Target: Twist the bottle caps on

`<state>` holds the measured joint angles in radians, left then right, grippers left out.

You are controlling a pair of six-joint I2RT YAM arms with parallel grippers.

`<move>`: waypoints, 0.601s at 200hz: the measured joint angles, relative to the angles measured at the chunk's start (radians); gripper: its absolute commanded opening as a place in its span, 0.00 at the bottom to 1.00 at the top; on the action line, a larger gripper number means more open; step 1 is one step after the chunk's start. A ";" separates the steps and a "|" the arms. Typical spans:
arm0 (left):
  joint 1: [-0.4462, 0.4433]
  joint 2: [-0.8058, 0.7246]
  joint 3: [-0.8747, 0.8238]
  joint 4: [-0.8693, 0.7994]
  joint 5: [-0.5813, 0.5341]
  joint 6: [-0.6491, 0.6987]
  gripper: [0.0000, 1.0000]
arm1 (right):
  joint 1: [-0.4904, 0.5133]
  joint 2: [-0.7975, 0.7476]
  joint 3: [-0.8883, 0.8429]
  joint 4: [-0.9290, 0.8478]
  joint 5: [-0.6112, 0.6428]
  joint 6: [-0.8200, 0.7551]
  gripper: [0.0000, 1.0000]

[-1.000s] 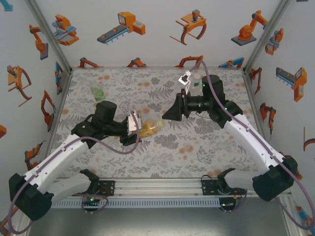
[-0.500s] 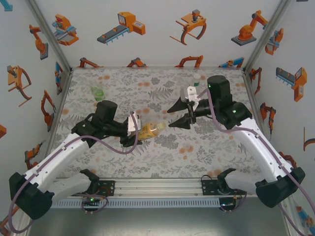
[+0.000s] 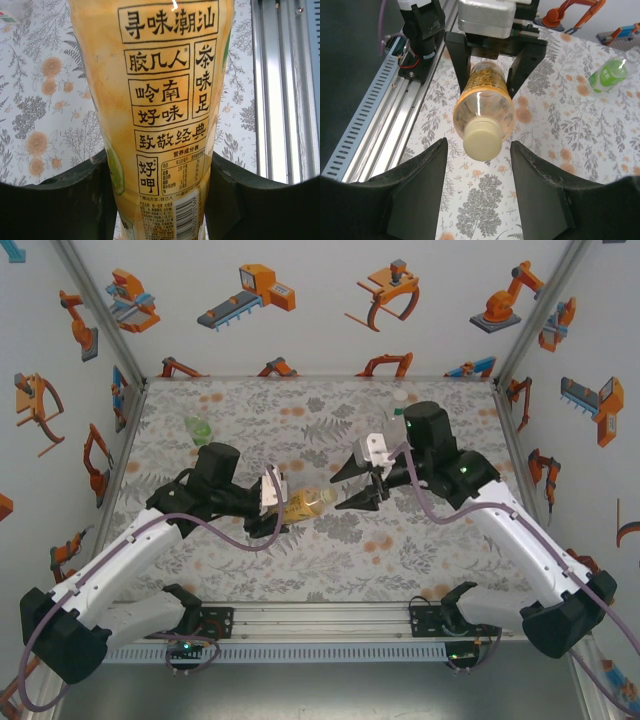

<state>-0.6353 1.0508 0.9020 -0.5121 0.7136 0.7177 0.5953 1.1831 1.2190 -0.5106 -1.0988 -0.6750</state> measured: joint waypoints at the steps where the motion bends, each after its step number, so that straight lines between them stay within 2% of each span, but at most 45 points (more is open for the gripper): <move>1: 0.000 0.000 0.000 0.000 0.000 0.000 0.00 | 0.001 0.000 -0.001 0.000 0.001 0.000 0.50; 120: -0.001 0.000 0.000 -0.002 -0.014 0.000 0.00 | 0.037 0.000 -0.018 0.029 0.084 -0.006 0.32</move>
<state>-0.6361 1.0508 0.9020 -0.5137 0.6991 0.7181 0.6327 1.1831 1.2015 -0.4820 -1.0153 -0.6815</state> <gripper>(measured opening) 0.545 0.351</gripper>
